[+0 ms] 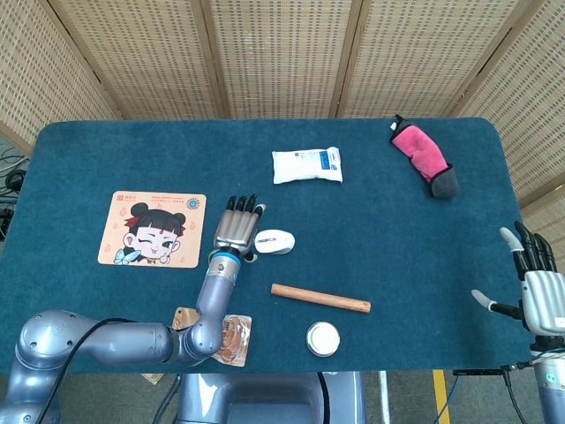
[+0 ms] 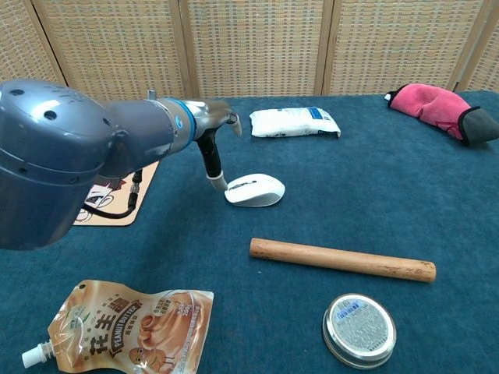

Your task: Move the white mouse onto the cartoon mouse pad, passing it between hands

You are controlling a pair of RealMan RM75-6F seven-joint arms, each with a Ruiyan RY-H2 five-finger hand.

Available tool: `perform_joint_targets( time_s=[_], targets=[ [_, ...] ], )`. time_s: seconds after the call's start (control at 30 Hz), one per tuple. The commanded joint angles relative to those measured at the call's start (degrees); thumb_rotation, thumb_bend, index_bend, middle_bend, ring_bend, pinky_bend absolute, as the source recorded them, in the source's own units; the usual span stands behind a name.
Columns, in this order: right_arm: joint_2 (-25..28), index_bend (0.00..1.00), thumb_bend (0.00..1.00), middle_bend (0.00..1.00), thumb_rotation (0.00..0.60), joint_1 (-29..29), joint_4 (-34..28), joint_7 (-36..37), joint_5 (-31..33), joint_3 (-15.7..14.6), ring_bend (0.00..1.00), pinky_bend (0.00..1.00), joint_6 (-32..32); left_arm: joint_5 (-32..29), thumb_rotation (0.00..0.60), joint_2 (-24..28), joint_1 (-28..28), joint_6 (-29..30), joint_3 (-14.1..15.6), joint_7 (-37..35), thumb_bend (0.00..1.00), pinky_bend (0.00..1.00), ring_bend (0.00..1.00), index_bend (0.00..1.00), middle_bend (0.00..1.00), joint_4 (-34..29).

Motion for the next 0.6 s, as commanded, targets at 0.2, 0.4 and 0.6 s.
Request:
perform_joint_targets(
  time_s=[0.2, 0.4, 0.6],
  targets=[
    [0.0, 0.05, 0.0, 0.0, 0.6, -0.1, 0.1, 0.6, -0.7, 0.1, 0.0, 0.0, -0.3, -1.2, 0.6, -4.7, -2.5, -0.5, -0.5, 0.7, 0.0, 0.0, 0.0, 0.22, 0.0, 7.1],
    [0.1, 0.05, 0.0, 0.0, 0.6, -0.2, 0.1, 1.2, -1.0, 0.2, 0.0, 0.0, -0.6, -2.0, 0.6, -7.2, -3.6, -1.6, -1.1, 1.3, 0.0, 0.0, 0.0, 0.22, 0.0, 11.6],
    [0.1, 0.05, 0.0, 0.0, 0.6, -0.2, 0.2, 2.1, -1.1, 0.4, 0.0, 0.0, -0.8, -2.4, 0.6, -9.9, -4.8, -3.0, -1.7, 2.1, 0.0, 0.0, 0.0, 0.22, 0.0, 15.3]
  ],
)
